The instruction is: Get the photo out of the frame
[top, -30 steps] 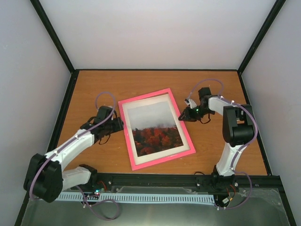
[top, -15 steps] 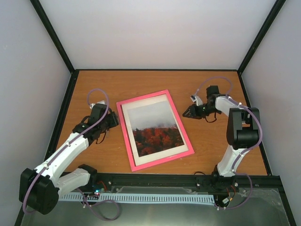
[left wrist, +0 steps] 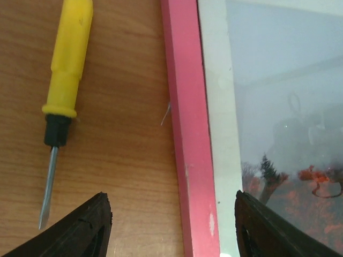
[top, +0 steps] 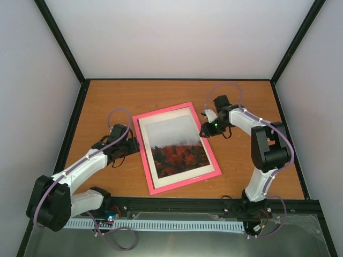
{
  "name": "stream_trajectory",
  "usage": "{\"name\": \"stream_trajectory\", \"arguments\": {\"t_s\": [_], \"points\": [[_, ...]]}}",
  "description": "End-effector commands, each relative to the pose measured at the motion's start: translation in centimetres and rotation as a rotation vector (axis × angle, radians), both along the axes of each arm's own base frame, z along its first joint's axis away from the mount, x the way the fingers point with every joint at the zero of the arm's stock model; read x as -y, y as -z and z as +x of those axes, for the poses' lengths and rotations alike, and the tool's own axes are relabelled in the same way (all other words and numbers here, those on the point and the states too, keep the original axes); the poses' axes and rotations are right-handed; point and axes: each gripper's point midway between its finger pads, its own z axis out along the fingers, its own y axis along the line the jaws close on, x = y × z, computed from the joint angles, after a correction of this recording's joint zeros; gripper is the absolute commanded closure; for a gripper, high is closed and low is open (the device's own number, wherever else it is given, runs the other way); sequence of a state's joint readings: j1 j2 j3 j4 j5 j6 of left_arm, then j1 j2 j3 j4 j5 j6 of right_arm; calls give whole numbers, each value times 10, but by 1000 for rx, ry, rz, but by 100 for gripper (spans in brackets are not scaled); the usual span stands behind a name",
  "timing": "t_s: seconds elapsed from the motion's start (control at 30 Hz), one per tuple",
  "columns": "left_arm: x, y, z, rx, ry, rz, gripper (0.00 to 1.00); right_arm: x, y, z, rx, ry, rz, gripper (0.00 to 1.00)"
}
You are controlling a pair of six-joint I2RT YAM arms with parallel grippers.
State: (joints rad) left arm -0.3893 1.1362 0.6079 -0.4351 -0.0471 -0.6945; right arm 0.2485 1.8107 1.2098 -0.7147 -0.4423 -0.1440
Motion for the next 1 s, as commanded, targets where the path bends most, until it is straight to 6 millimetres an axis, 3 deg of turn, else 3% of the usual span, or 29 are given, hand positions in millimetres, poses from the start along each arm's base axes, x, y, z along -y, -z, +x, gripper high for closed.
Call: {"name": "stream_trajectory", "arguments": {"t_s": [0.0, 0.5, 0.7, 0.87, 0.97], "points": [[13, 6, -2, -5, 12, -75, 37, -7, 8, 4, 42, -50, -136, 49], [8, 19, -8, -15, 6, -65, 37, -11, 33, 10, 33, -76, -324, 57], [7, 20, -9, -12, 4, -64, 37, -9, 30, 16, 62, -68, -345, 57], [8, 21, -9, -12, 9, -61, 37, -10, 44, 14, 18, -65, -348, 71], [7, 21, -9, -10, 7, -58, 37, -17, 38, 13, 6, -40, -285, 82]]}}
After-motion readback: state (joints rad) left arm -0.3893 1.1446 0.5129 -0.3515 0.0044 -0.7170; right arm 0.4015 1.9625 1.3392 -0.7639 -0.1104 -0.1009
